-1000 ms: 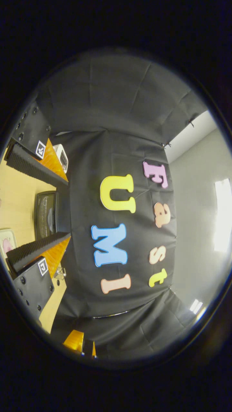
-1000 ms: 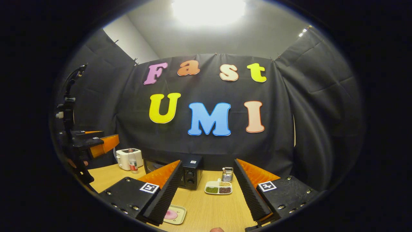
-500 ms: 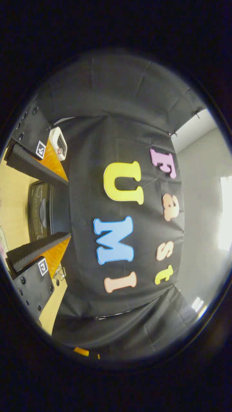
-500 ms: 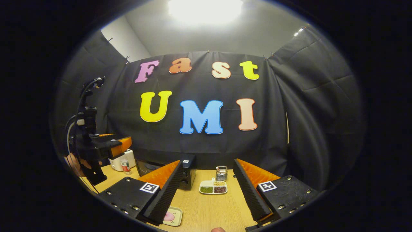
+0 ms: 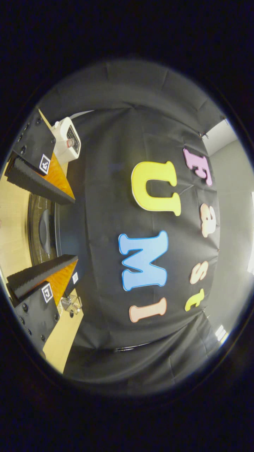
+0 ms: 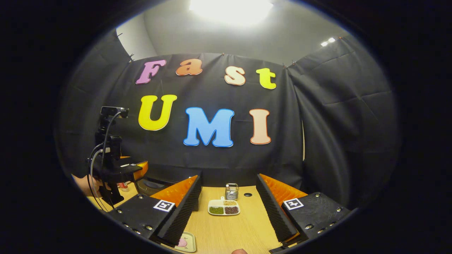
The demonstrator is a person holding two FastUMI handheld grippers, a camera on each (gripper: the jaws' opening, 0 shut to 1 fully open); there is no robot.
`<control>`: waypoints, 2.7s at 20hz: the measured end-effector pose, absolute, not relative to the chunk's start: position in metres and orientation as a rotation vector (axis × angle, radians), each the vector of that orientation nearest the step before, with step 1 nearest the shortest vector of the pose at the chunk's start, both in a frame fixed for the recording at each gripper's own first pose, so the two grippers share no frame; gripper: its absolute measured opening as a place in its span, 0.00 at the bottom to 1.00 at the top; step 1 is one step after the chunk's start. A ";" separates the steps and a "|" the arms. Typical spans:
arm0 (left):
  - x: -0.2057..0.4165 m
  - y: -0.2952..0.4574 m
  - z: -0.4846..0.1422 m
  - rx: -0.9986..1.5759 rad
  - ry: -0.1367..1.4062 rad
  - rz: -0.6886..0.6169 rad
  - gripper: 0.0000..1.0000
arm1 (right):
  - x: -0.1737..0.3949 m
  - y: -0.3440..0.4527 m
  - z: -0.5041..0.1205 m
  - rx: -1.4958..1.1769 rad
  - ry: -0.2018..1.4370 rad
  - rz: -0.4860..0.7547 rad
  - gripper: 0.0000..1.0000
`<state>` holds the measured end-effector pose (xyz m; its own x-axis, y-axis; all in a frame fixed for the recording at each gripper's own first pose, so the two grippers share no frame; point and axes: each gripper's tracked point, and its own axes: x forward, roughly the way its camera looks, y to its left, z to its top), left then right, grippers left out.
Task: Open the electric oven with the left hand, put the food in, and close the electric oven.
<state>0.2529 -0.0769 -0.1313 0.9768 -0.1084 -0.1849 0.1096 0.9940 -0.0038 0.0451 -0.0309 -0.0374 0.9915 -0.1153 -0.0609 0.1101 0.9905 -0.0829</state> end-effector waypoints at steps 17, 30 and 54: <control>0.314 -0.088 -0.248 0.011 0.335 -0.112 0.95 | 0.025 -0.054 -0.050 -0.129 0.144 -0.339 0.96; 0.295 -0.086 -0.254 0.006 0.315 -0.093 1.00 | 0.027 -0.041 -0.044 -0.168 0.144 -0.266 0.96; 0.175 -0.089 -0.330 0.027 0.478 -0.092 0.96 | 0.007 -0.053 -0.072 0.002 0.225 -0.193 0.96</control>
<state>0.1753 -0.0889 -0.3303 0.8840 -0.0824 -0.4602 0.0949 0.9955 0.0041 0.0065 -0.0534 -0.0720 0.9563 -0.1898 -0.2222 0.1903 0.9815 -0.0193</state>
